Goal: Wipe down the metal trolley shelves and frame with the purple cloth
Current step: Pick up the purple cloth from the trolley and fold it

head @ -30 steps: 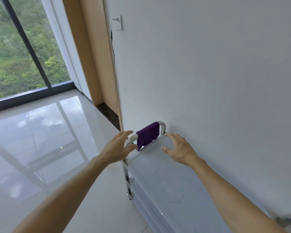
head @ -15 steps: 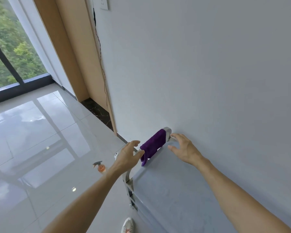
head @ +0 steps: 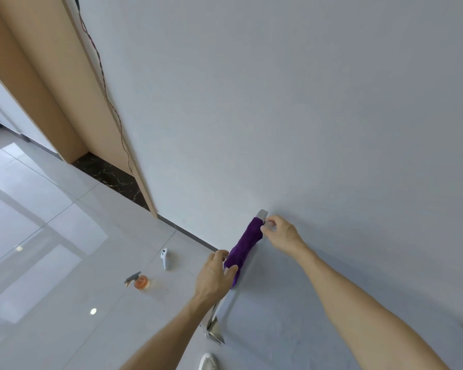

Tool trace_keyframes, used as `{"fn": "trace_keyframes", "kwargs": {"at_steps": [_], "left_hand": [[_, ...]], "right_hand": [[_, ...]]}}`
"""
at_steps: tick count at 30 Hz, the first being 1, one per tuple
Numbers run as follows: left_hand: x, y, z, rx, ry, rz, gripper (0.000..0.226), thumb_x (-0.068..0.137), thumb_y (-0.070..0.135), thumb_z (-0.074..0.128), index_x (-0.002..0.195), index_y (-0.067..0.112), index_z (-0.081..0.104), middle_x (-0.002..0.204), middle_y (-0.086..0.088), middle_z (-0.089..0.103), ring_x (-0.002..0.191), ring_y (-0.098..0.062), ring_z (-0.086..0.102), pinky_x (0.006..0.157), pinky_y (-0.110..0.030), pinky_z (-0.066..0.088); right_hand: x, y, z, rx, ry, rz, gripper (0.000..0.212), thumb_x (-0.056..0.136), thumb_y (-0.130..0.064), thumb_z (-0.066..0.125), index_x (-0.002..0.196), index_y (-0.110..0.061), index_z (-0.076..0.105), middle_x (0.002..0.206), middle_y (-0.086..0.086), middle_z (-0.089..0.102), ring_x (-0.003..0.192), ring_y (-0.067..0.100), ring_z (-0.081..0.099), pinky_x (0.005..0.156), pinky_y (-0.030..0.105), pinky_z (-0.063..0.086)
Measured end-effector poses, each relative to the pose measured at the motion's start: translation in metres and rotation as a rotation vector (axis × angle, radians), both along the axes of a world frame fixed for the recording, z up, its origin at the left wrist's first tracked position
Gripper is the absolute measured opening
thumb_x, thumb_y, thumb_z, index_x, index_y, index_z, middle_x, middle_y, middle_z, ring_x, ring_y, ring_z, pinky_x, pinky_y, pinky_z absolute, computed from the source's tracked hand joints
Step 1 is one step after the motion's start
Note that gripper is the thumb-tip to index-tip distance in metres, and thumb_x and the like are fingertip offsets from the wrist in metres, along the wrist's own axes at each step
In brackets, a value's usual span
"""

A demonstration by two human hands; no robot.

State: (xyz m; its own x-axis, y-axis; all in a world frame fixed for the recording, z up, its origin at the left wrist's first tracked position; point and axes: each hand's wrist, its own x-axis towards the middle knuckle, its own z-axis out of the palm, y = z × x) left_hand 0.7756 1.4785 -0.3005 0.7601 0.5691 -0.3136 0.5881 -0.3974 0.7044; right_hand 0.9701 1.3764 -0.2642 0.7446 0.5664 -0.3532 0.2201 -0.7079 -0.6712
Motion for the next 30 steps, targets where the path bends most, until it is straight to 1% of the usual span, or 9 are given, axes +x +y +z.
{"fn": "trace_keyframes", "kwargs": {"at_steps": [3, 8, 12, 18, 20, 22, 25, 28, 30], "left_hand": [[0.009, 0.000, -0.008, -0.009, 0.031, 0.028, 0.038, 0.097, 0.036, 0.054, 0.132, 0.020, 0.051, 0.129, 0.002, 0.054, 0.108, -0.017, 0.057, 0.095, -0.037, 0.049], [0.018, -0.007, -0.013, 0.035, 0.055, 0.070, 0.031, 0.094, 0.037, 0.054, 0.121, 0.022, 0.053, 0.117, 0.005, 0.056, 0.097, -0.016, 0.057, 0.087, -0.034, 0.048], [0.016, -0.008, -0.014, 0.064, 0.032, 0.102, 0.025, 0.093, 0.035, 0.058, 0.113, 0.022, 0.055, 0.108, 0.007, 0.055, 0.091, -0.014, 0.055, 0.081, -0.029, 0.045], [0.009, -0.010, -0.018, 0.097, -0.058, 0.141, 0.015, 0.092, 0.029, 0.062, 0.103, 0.021, 0.058, 0.098, 0.010, 0.054, 0.085, -0.013, 0.053, 0.077, -0.027, 0.042], [0.007, -0.012, -0.019, 0.110, -0.092, 0.153, 0.009, 0.092, 0.023, 0.062, 0.100, 0.021, 0.060, 0.096, 0.010, 0.054, 0.084, -0.012, 0.053, 0.072, -0.024, 0.039], [0.004, -0.012, -0.019, 0.118, -0.138, 0.164, 0.008, 0.091, 0.015, 0.061, 0.097, 0.020, 0.062, 0.095, 0.008, 0.056, 0.083, -0.012, 0.055, 0.070, -0.022, 0.041], [0.000, -0.007, -0.015, 0.132, -0.176, 0.153, 0.015, 0.089, 0.006, 0.058, 0.094, 0.019, 0.064, 0.093, 0.007, 0.061, 0.084, -0.014, 0.057, 0.074, -0.029, 0.048], [-0.001, -0.002, -0.008, 0.145, -0.210, 0.127, 0.018, 0.090, 0.006, 0.057, 0.095, 0.021, 0.066, 0.093, 0.009, 0.063, 0.087, -0.011, 0.057, 0.077, -0.029, 0.050], [0.002, 0.001, -0.001, 0.137, -0.244, 0.108, 0.018, 0.090, 0.007, 0.056, 0.093, 0.022, 0.066, 0.092, 0.012, 0.063, 0.089, -0.007, 0.058, 0.079, -0.027, 0.050]], "right_hand": [[0.006, 0.018, -0.008, -0.005, 0.015, -0.033, 0.034, 0.097, -0.029, 0.052, 0.127, -0.013, 0.051, 0.124, 0.007, 0.059, 0.106, 0.020, 0.055, 0.077, 0.025, 0.039], [0.013, 0.035, -0.024, -0.027, 0.047, -0.018, 0.018, 0.095, -0.021, 0.048, 0.111, -0.013, 0.046, 0.084, -0.001, 0.051, 0.080, 0.022, 0.052, 0.069, 0.033, 0.045], [0.014, 0.034, -0.032, -0.030, 0.065, -0.004, 0.019, 0.094, -0.021, 0.051, 0.111, -0.019, 0.042, 0.088, -0.001, 0.049, 0.078, 0.017, 0.051, 0.064, 0.029, 0.043], [0.022, 0.029, -0.031, -0.036, 0.081, 0.031, 0.023, 0.089, -0.022, 0.062, 0.106, -0.025, 0.048, 0.087, -0.002, 0.055, 0.077, 0.010, 0.055, 0.060, 0.019, 0.040], [0.025, 0.029, -0.029, -0.044, 0.120, 0.025, 0.024, 0.087, -0.022, 0.063, 0.106, -0.024, 0.049, 0.093, -0.001, 0.060, 0.083, 0.011, 0.058, 0.065, 0.020, 0.043], [0.028, 0.028, -0.026, -0.056, 0.191, -0.001, 0.016, 0.083, -0.018, 0.064, 0.098, -0.019, 0.056, 0.089, -0.001, 0.062, 0.084, 0.015, 0.059, 0.072, 0.024, 0.044], [0.030, 0.018, -0.018, -0.111, 0.338, -0.021, 0.008, 0.079, -0.016, 0.064, 0.086, -0.016, 0.061, 0.083, 0.000, 0.055, 0.079, 0.015, 0.052, 0.072, 0.030, 0.046], [0.032, -0.003, -0.010, -0.091, 0.408, -0.044, 0.012, 0.080, -0.019, 0.067, 0.089, -0.010, 0.070, 0.089, -0.002, 0.062, 0.086, 0.013, 0.055, 0.082, 0.034, 0.050], [0.034, -0.020, -0.002, -0.004, 0.412, -0.039, 0.020, 0.084, -0.021, 0.067, 0.098, -0.009, 0.073, 0.103, -0.001, 0.069, 0.097, 0.014, 0.057, 0.090, 0.035, 0.048]]}}
